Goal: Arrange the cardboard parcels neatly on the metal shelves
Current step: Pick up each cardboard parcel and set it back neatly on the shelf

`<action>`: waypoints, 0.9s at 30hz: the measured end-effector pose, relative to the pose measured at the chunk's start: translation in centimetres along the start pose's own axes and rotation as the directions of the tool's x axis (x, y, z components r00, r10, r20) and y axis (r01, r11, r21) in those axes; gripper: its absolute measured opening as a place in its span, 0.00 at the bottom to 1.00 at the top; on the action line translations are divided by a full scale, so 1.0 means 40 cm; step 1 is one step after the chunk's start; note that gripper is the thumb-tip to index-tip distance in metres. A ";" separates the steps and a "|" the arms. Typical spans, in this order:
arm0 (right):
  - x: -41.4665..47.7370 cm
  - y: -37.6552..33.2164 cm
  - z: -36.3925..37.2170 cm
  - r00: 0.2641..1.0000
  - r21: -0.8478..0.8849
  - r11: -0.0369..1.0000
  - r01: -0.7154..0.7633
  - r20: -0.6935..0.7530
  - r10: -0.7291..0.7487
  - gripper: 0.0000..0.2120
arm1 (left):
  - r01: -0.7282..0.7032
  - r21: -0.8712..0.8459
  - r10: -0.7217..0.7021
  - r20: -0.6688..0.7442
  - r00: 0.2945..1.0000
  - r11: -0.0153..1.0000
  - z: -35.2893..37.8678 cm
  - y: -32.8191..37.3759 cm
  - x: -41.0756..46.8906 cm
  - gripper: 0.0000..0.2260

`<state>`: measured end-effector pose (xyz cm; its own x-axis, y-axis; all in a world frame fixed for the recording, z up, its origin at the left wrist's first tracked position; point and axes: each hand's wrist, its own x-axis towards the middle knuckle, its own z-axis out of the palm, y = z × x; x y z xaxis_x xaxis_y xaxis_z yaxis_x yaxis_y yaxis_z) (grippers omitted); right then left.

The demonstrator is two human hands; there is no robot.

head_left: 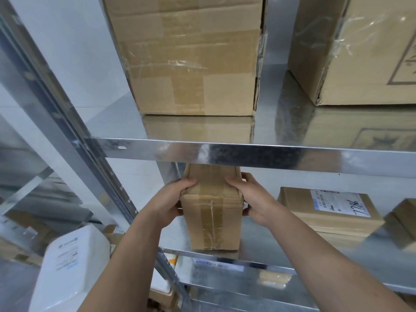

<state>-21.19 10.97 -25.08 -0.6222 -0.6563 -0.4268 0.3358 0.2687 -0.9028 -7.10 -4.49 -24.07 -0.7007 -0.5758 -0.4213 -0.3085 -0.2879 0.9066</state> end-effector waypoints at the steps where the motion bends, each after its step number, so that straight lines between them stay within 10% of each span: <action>1: 0.000 -0.001 0.002 1.000 -0.005 1.000 0.006 0.003 -0.006 0.20 | -0.011 0.006 0.011 0.004 1.000 1.000 -0.002 -0.003 0.001 0.12; 27: 0.027 0.025 0.005 0.996 0.007 0.996 0.087 -0.002 -0.087 0.20 | -0.020 0.034 0.020 -0.001 1.000 0.999 0.006 -0.029 0.008 0.12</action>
<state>-21.40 10.38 -26.42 -0.6503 -0.6758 -0.3470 0.2853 0.2061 -0.9360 -7.13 -4.17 -25.24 -0.7062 -0.5820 -0.4033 -0.3164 -0.2502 0.9150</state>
